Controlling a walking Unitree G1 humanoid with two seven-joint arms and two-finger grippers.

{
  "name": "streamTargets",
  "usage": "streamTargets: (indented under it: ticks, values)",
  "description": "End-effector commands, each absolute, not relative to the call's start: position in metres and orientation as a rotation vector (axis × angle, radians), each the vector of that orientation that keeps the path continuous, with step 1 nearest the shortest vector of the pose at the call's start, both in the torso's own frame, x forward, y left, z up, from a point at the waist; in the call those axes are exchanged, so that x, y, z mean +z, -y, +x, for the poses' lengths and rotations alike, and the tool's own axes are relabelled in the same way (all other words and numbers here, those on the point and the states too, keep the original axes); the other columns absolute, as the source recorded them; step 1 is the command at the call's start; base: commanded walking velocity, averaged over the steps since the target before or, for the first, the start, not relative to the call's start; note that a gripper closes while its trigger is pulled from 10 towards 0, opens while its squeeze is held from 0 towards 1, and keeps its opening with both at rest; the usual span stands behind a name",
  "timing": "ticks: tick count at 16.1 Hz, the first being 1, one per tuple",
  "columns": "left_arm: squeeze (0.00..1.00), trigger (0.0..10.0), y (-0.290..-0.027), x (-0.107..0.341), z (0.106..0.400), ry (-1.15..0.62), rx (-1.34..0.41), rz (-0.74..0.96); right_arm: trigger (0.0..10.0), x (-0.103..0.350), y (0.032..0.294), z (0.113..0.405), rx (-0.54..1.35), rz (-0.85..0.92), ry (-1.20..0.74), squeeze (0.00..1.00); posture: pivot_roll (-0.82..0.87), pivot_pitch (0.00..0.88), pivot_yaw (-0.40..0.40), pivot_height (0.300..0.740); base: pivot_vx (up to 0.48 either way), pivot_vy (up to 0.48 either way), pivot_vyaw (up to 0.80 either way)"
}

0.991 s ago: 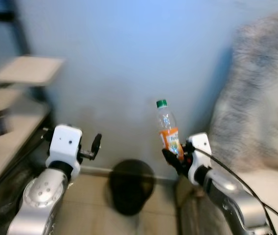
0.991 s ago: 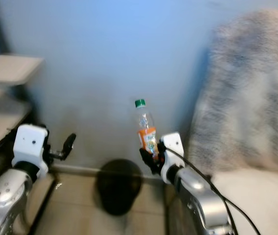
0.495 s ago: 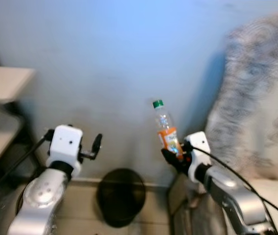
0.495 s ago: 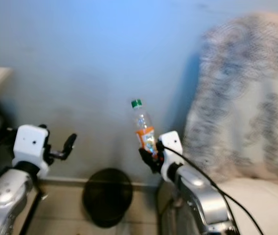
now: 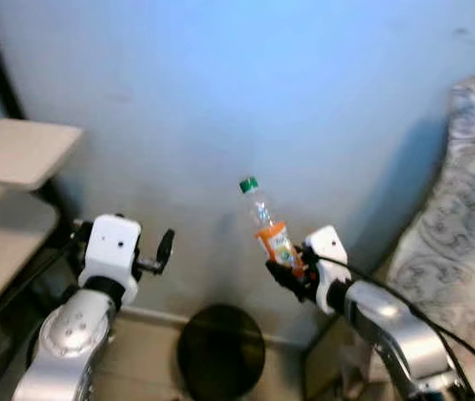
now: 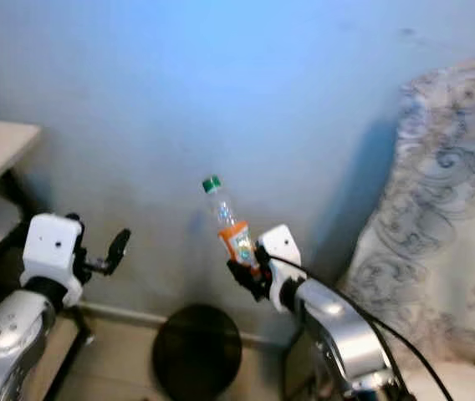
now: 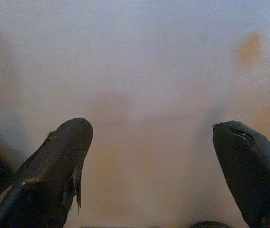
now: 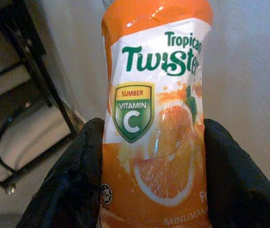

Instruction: Clean up the room

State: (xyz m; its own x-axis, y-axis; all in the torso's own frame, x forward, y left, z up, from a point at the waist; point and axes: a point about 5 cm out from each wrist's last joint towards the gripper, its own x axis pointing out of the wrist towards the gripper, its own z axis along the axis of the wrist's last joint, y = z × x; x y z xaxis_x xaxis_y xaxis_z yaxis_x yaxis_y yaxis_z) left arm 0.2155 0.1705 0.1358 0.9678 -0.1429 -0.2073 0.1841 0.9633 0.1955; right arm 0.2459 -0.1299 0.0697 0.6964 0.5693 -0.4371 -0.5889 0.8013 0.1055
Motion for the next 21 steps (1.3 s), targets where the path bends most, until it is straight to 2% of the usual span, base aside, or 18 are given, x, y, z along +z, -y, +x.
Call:
streamTargets:
  ticks: [1, 4, 7, 10, 13, 16, 19, 20, 21]
  values:
    - [0.0, 10.0, -0.166, 0.137, 0.213, -0.193, -0.196, 0.218, 10.0, 0.068, 0.134, 0.246, 0.655, -0.074, -0.481, 0.0, 0.16, 0.0, -0.065, 0.74, 0.311, 0.0, 0.0]
    - [0.0, 10.0, -0.157, 0.126, 0.202, -0.278, -0.33, 0.219, 10.0, 0.057, 0.134, 0.249, 0.721, -0.179, -0.519, 0.0, 0.15, 0.0, -0.063, 0.74, 0.0, 0.0, 0.0]
    - [0.0, 10.0, -0.159, 0.111, 0.188, -0.407, -0.47, 0.285, 10.0, 0.028, 0.133, 0.257, 0.748, -0.389, -0.597, 0.0, 0.16, 0.0, -0.067, 0.74, 0.0, 0.0, 0.0]
    - [0.0, 10.0, -0.163, 0.107, 0.182, -0.459, -0.56, 0.312, 10.0, 0.01, 0.124, 0.259, 0.751, -0.441, -0.637, 0.0, 0.17, 0.0, -0.073, 0.74, 0.0, 0.0, 0.0]
    - [0.0, 10.0, -0.163, 0.097, 0.172, -0.552, -0.771, 0.35, 10.0, -0.017, 0.089, 0.255, 0.828, -0.512, -0.685, 0.0, 0.15, 0.0, -0.078, 0.74, 0.0, 0.0, 0.0]
    - [0.0, 10.0, -0.161, 0.098, 0.162, -0.584, -0.878, 0.336, 10.0, -0.029, 0.082, 0.254, 0.77, -0.516, -0.735, 0.0, 0.14, 0.0, -0.078, 0.74, 0.0, 0.0, 0.0]
    - [0.0, 10.0, -0.162, 0.098, 0.159, -0.593, -0.9, 0.341, 10.0, -0.03, 0.077, 0.258, 0.733, -0.531, -0.734, 0.0, 0.14, 0.0, -0.077, 0.74, 0.0, 0.0, 0.0]
    - [0.0, 10.0, -0.162, 0.098, 0.159, -0.595, -0.903, 0.342, 10.0, -0.03, 0.074, 0.258, 0.741, -0.508, -0.738, 0.15, 0.14, 0.0, -0.08, 0.74, 0.0, 0.0, 0.0]
    - [0.0, 10.0, -0.162, 0.098, 0.159, -0.595, -0.905, 0.342, 10.0, -0.03, 0.073, 0.258, 0.746, -0.5, -0.741, 0.83, 0.14, 0.0, -0.08, 0.74, 0.0, 0.0, 0.0]
